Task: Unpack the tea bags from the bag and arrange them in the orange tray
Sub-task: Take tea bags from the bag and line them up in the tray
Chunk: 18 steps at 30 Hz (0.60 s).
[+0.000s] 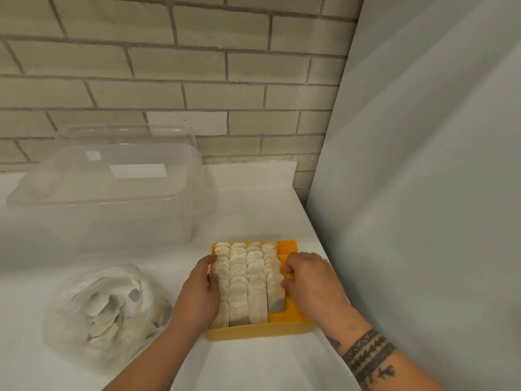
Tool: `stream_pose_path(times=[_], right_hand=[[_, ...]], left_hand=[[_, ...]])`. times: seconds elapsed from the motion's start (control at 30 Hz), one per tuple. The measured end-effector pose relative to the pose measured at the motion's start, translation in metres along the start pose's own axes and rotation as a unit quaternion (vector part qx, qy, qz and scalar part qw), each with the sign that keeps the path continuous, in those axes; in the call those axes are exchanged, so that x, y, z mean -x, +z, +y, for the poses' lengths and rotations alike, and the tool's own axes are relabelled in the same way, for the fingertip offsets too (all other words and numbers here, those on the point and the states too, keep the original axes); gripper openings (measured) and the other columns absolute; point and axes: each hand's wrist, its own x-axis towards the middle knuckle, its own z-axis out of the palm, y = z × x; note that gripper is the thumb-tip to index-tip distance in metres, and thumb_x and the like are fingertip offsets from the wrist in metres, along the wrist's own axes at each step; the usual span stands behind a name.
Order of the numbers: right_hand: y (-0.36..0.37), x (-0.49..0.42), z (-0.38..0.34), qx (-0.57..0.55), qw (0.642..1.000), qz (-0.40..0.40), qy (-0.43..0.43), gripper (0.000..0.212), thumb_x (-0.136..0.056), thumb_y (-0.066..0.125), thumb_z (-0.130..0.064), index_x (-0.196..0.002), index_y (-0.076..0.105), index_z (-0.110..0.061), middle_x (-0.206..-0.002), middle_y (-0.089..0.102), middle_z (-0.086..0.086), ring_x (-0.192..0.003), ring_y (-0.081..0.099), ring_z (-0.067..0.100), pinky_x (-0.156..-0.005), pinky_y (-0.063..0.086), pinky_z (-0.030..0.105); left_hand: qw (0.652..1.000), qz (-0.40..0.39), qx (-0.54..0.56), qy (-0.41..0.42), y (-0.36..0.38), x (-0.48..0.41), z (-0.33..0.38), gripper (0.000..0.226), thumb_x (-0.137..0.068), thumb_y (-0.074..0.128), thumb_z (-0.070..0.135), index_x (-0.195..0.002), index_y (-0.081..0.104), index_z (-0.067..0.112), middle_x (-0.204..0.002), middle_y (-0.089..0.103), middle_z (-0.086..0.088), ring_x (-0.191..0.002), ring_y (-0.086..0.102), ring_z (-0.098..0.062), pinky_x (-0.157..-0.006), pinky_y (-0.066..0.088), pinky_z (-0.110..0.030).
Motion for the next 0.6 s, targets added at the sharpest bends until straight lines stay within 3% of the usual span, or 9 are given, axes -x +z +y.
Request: stream_pose_path(times=[0.13, 0.3, 0.43, 0.53, 0.6], right_hand=[[0.006, 0.02, -0.019, -0.03, 0.993, -0.109, 0.046, 0.021, -0.095, 0.057, -0.018, -0.114, 0.065, -0.015, -0.111, 0.064, 0.006, -0.1, 0.064, 0.026, -0.082, 0.053, 0.031], [0.022, 0.018, -0.027, 0.001, 0.991, -0.119, 0.06, 0.021, -0.094, 0.05, -0.002, -0.107, 0.064, -0.008, -0.111, 0.065, 0.011, -0.1, 0.065, 0.027, -0.072, 0.046, 0.028], [0.02, 0.022, -0.028, -0.007, 0.991, -0.112, 0.075, 0.02, -0.095, 0.05, -0.003, -0.108, 0.063, -0.008, -0.113, 0.064, 0.011, -0.102, 0.064, 0.026, -0.072, 0.044, 0.026], [0.014, 0.02, -0.027, -0.064, 0.986, -0.104, 0.114, 0.018, -0.096, 0.055, -0.01, -0.113, 0.06, -0.008, -0.116, 0.064, 0.009, -0.102, 0.064, 0.023, -0.071, 0.044, 0.024], [0.012, 0.018, -0.028, -0.14, 0.972, -0.117, 0.148, 0.037, -0.096, 0.06, -0.019, -0.129, 0.048, -0.007, -0.121, 0.061, 0.007, -0.102, 0.062, 0.022, -0.068, 0.043, 0.024]], left_hand=[[1.0, 0.012, 0.002, 0.001, 0.0, -0.001, -0.003, 0.04, -0.104, 0.042, 0.015, -0.141, 0.048, 0.029, -0.096, 0.065, 0.003, -0.088, 0.059, -0.021, -0.077, 0.043, -0.035], [1.0, 0.005, -0.005, 0.0, 0.003, -0.001, -0.003, 0.04, -0.103, 0.043, 0.016, -0.141, 0.048, 0.031, -0.088, 0.062, 0.007, -0.091, 0.061, -0.025, -0.083, 0.05, -0.04], [1.0, 0.006, -0.004, 0.005, 0.003, -0.001, -0.002, 0.04, -0.104, 0.042, 0.016, -0.141, 0.047, 0.03, -0.085, 0.056, 0.016, -0.09, 0.059, -0.023, -0.08, 0.046, -0.037], [1.0, 0.005, 0.0, 0.002, 0.002, 0.0, -0.001, 0.041, -0.104, 0.041, 0.017, -0.142, 0.047, 0.03, -0.091, 0.056, 0.011, -0.092, 0.059, -0.023, -0.083, 0.047, -0.037], [1.0, 0.003, 0.003, -0.003, 0.002, 0.001, -0.001, 0.041, -0.104, 0.041, 0.017, -0.142, 0.047, 0.031, -0.093, 0.057, 0.01, -0.091, 0.06, -0.022, -0.081, 0.046, -0.036]])
